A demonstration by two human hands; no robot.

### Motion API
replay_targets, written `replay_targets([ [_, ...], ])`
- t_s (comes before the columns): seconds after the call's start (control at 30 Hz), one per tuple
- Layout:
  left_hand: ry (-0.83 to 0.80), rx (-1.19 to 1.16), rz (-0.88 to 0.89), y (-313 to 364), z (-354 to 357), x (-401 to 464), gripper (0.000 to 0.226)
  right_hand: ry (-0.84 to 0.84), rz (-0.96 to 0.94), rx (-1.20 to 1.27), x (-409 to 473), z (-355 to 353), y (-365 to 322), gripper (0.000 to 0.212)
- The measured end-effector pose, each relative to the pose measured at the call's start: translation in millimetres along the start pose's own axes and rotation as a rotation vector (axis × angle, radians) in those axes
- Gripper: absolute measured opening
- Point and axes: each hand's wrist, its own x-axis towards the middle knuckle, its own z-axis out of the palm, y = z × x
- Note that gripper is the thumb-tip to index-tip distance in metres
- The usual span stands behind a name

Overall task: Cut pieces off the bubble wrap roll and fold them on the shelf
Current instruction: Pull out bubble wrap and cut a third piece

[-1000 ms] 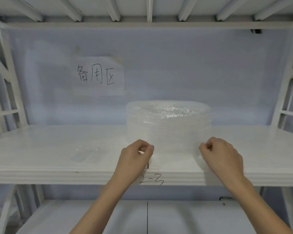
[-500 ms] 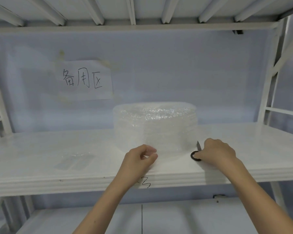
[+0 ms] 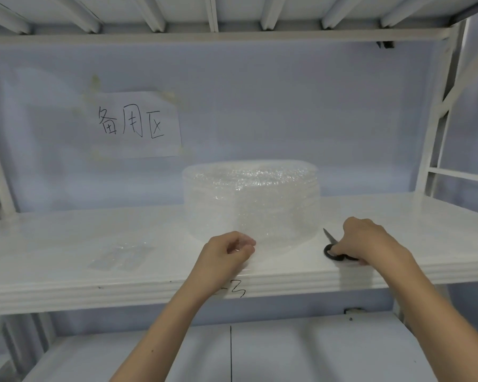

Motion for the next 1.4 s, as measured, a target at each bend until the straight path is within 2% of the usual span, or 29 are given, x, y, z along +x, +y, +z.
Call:
replay_targets([
  [0.13,-0.020,0.007,-0.003,-1.5,-3.1,-3.1,0.009,0.029,0.000,-0.040,-11.8,-5.3,2.6,0.031],
  [0.23,-0.041,0.007,-0.005,-3.7,-4.0,-4.5,0.010,0.165,-0.014,0.191,-30.0,-4.6,19.8,0.039],
  [0.27,-0.045,0.014,-0.008,-3.8,-3.7,-4.9,0.010,0.162,-0.033,0.308,-39.5,-3.8,25.4,0.043],
  [0.33,-0.050,0.017,-0.021,-3.0,-2.0,-4.5,0.010,0.039,-0.088,0.642,-59.8,4.1,32.6,0.049],
  [0.4,-0.050,0.020,-0.030,-1.2,-0.4,-4.4,0.012,-0.169,-0.111,1.054,-78.5,21.3,31.8,0.047],
  [0.47,-0.053,0.013,-0.039,1.4,1.2,-5.5,0.015,-0.363,-0.101,1.279,-88.1,46.0,29.8,0.054],
  [0.5,-0.049,0.002,-0.048,2.6,2.0,-5.9,0.015,-0.437,-0.091,1.321,-91.5,57.6,27.3,0.050],
  [0.57,-0.036,-0.021,-0.067,3.8,2.5,-6.1,0.014,-0.576,-0.088,1.386,-98.2,76.5,21.1,0.044],
  [0.7,-0.016,-0.065,-0.082,7.4,1.2,-6.2,0.014,-0.807,-0.098,1.474,-104.2,99.5,9.2,0.056],
  [0.87,-0.007,-0.135,-0.080,9.1,-1.6,-4.6,0.016,-0.979,-0.099,1.527,-106.5,109.0,0.2,0.070],
  [1.03,-0.012,-0.218,-0.073,7.0,-8.0,-3.7,0.014,-0.968,-0.194,1.577,-103.0,110.3,-15.5,0.065],
  [1.2,-0.045,-0.243,-0.073,6.3,-12.1,-4.1,0.015,-0.918,-0.223,1.598,-97.2,105.0,-33.9,0.049],
  [1.4,-0.057,-0.252,-0.066,6.5,-16.2,-7.1,0.017,-0.910,-0.306,1.607,-88.2,103.5,-44.4,0.060],
])
